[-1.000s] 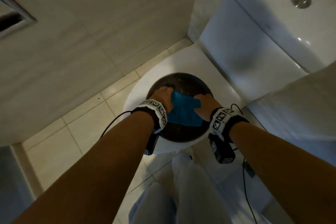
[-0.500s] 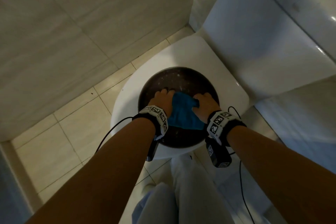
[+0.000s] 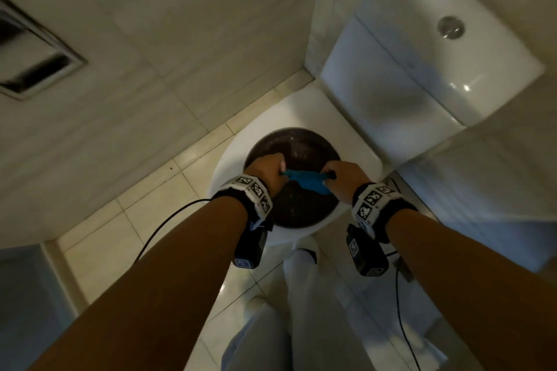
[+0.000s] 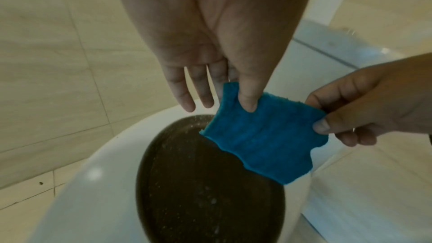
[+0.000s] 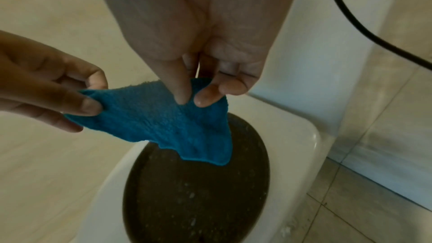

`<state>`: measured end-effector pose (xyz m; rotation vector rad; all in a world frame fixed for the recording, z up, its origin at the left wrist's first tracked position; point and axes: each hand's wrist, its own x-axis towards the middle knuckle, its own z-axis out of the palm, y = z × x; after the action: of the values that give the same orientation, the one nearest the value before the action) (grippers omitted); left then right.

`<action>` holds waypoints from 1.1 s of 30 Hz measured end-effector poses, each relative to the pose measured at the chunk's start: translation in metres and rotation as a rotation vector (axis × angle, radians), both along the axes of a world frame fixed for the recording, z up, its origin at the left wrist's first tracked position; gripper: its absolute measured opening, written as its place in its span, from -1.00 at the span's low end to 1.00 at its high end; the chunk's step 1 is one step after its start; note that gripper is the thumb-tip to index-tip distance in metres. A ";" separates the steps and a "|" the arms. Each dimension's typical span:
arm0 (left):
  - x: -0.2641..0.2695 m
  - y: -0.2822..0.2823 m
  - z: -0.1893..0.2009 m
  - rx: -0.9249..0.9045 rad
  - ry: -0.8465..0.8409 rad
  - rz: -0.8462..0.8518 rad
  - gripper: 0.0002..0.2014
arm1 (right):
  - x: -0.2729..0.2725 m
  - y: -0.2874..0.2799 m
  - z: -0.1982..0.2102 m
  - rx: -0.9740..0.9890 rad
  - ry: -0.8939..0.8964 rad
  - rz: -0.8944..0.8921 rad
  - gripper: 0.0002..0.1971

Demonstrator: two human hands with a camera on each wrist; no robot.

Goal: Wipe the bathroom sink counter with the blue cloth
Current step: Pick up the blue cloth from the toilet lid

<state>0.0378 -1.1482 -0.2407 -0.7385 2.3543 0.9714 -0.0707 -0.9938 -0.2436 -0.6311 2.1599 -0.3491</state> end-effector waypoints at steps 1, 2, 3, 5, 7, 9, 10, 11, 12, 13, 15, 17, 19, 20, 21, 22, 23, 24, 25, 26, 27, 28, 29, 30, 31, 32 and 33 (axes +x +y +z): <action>0.004 0.002 0.018 0.020 0.029 0.004 -0.89 | 0.002 0.004 0.017 -0.007 0.000 -0.012 -0.82; 0.007 0.003 0.036 0.031 0.056 -0.002 -0.87 | 0.005 0.009 0.033 -0.013 0.005 -0.024 -0.81; 0.011 0.005 0.053 0.028 0.082 -0.009 -0.86 | 0.007 0.013 0.049 -0.021 0.020 -0.029 -0.81; 0.020 0.010 0.083 0.002 0.134 -0.013 -0.87 | 0.013 0.022 0.079 -0.031 0.071 -0.030 -0.81; 0.028 0.017 0.109 -0.012 0.188 -0.024 -0.83 | 0.021 0.034 0.105 -0.044 0.118 -0.054 -0.83; 0.038 0.026 0.133 0.003 0.193 -0.048 -0.75 | 0.033 0.047 0.128 -0.042 0.155 -0.087 -0.84; 0.044 0.031 0.145 -0.003 0.194 -0.073 -0.75 | 0.041 0.055 0.140 -0.036 0.177 -0.102 -0.83; 0.048 0.035 0.154 -0.020 0.198 -0.096 -0.75 | 0.046 0.060 0.148 -0.031 0.200 -0.113 -0.83; 0.054 0.040 0.164 -0.035 0.216 -0.116 -0.76 | 0.055 0.068 0.160 -0.027 0.229 -0.127 -0.82; 0.059 0.046 0.173 -0.044 0.234 -0.123 -0.76 | 0.065 0.076 0.172 -0.023 0.250 -0.144 -0.81; 0.069 0.059 0.190 -0.055 0.274 -0.142 -0.78 | 0.085 0.093 0.193 -0.032 0.277 -0.173 -0.80; 0.076 0.075 0.208 -0.071 0.325 -0.174 -0.78 | 0.102 0.110 0.210 -0.050 0.284 -0.193 -0.83; 0.082 0.097 0.229 -0.064 0.373 -0.224 -0.77 | 0.123 0.130 0.228 -0.027 0.275 -0.215 -0.79; 0.084 0.110 0.239 -0.054 0.399 -0.247 -0.77 | 0.131 0.140 0.236 -0.007 0.262 -0.213 -0.76; 0.086 0.123 0.248 -0.036 0.419 -0.272 -0.78 | 0.137 0.152 0.244 0.003 0.251 -0.214 -0.74; 0.088 0.136 0.257 -0.016 0.436 -0.303 -0.78 | 0.144 0.162 0.252 0.004 0.246 -0.220 -0.73; 0.089 0.149 0.264 0.005 0.446 -0.340 -0.79 | 0.149 0.173 0.260 -0.004 0.245 -0.241 -0.72; 0.090 0.161 0.271 0.026 0.455 -0.381 -0.79 | 0.154 0.184 0.268 -0.031 0.249 -0.272 -0.70; 0.091 0.173 0.278 0.049 0.462 -0.417 -0.80 | 0.158 0.194 0.275 -0.078 0.248 -0.317 -0.68; 0.091 0.186 0.284 0.075 0.477 -0.450 -0.82 | 0.161 0.204 0.283 -0.134 0.247 -0.360 -0.65; 0.092 0.198 0.291 0.102 0.495 -0.478 -0.84 | 0.164 0.213 0.289 -0.184 0.248 -0.383 -0.63; 0.092 0.211 0.298 0.124 0.513 -0.502 -0.88 | 0.167 0.223 0.296 -0.216 0.249 -0.382 -0.63; 0.093 0.225 0.304 0.133 0.526 -0.522 -0.91 | 0.170 0.234 0.301 -0.233 0.249 -0.372 -0.67; 0.093 0.239 0.310 0.130 0.539 -0.537 -0.92 | 0.173 0.245 0.306 -0.234 0.247 -0.357 -0.73; 0.094 0.253 0.315 0.130 0.550 -0.544 -0.93 | 0.177 0.259 0.310 -0.226 0.249 -0.344 -0.80; 0.096 0.269 0.320 0.131 0.561 -0.546 -0.91 | 0.181 0.274 0.315 -0.219 0.249 -0.339 -0.86; 0.097 0.285 0.324 0.128 0.574 -0.548 -0.90 | 0.187 0.292 0.320 -0.229 0.236 -0.348 -0.90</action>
<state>0.1351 -0.8635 0.0833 0.2828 2.7001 1.1607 0.1165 -0.7023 0.0761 -0.4345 2.4813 -0.7488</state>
